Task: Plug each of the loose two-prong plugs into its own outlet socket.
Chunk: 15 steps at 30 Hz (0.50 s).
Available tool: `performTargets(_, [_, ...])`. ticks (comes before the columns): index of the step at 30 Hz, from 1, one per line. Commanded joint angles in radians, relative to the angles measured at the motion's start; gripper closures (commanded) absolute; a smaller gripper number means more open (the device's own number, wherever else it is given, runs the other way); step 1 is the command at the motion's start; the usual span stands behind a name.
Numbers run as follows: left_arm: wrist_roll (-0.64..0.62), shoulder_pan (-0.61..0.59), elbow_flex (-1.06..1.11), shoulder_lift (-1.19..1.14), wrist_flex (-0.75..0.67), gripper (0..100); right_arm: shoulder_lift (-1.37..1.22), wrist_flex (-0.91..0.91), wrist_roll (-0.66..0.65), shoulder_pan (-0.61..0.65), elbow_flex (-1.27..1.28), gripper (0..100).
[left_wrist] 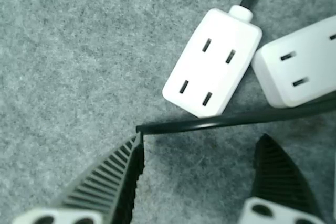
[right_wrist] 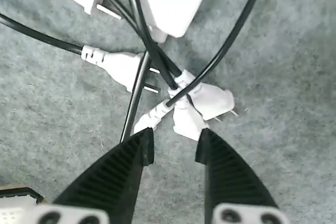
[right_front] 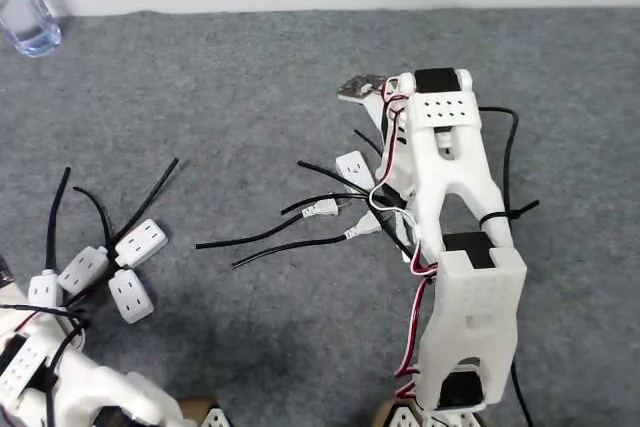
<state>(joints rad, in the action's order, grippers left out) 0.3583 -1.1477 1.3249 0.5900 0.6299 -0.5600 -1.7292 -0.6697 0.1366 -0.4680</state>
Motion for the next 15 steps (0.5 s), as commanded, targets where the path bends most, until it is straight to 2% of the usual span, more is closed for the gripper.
performTargets(1, [0.009,0.002,-0.002,0.017,-0.017,68,0.054,0.03,-0.011,-0.013,-0.003,82.7])
performTargets(5, [0.009,0.002,-0.002,0.015,-0.017,68,0.021,0.064,-0.009,0.007,0.014,77.3])
performTargets(12, [0.009,0.002,-0.002,0.015,-0.017,68,-0.062,0.125,-0.012,0.045,-0.009,77.0])
performTargets(15, [0.009,0.002,-0.002,0.015,-0.017,68,-0.062,0.111,-0.054,0.05,-0.011,76.8])
